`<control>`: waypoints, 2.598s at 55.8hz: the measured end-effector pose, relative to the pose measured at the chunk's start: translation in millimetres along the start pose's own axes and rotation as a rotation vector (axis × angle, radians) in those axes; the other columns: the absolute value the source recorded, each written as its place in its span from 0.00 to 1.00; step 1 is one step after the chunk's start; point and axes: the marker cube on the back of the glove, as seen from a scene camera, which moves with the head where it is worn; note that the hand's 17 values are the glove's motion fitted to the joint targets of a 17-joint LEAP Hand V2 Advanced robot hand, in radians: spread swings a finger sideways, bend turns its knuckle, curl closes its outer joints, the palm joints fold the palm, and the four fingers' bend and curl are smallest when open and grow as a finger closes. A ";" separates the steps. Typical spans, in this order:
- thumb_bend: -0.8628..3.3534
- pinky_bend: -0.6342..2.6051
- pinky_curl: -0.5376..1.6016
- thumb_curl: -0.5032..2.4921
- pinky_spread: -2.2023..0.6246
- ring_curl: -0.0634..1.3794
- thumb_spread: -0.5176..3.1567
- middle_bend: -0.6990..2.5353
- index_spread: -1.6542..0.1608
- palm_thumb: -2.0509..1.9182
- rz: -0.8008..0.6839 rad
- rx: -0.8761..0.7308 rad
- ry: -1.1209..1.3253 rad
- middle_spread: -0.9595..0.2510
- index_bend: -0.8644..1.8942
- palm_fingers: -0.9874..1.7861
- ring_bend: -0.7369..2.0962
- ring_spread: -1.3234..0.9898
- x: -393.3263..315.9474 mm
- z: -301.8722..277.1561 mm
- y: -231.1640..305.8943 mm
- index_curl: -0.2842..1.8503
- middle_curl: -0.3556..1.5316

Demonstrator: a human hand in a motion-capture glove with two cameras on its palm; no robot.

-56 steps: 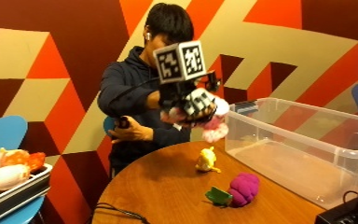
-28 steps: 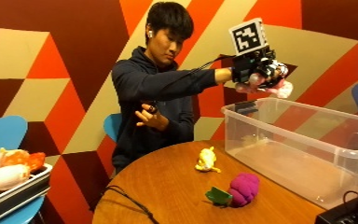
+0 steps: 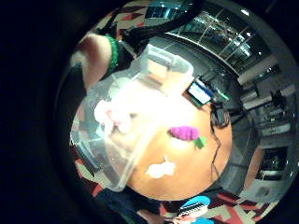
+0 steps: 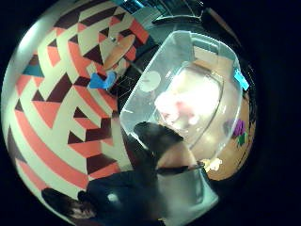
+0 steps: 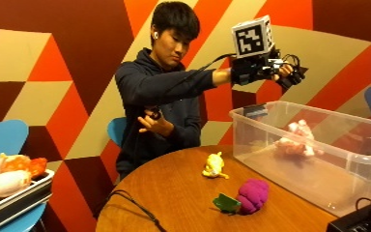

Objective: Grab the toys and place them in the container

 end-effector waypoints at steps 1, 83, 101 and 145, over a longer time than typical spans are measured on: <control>0.19 0.51 0.49 0.34 0.75 0.38 0.42 0.40 0.77 0.51 0.000 0.001 0.000 0.71 0.39 0.35 0.59 0.47 4.3 -3.4 3.0 0.45 0.48; 0.24 0.33 0.38 0.37 0.76 0.18 0.42 0.39 0.86 0.71 0.258 -0.278 0.025 0.62 0.68 0.52 0.33 0.48 237.8 150.5 48.9 0.45 0.45; 0.23 0.34 0.40 0.41 0.75 0.20 0.39 0.41 0.89 0.70 0.124 -0.057 0.043 0.52 0.70 0.48 0.34 0.43 139.1 19.2 35.0 0.50 0.50; 0.18 0.41 0.43 0.35 0.77 0.26 0.46 0.33 0.85 0.57 -0.133 -0.227 0.200 0.61 0.56 0.32 0.37 0.48 -4.9 58.2 25.5 0.49 0.52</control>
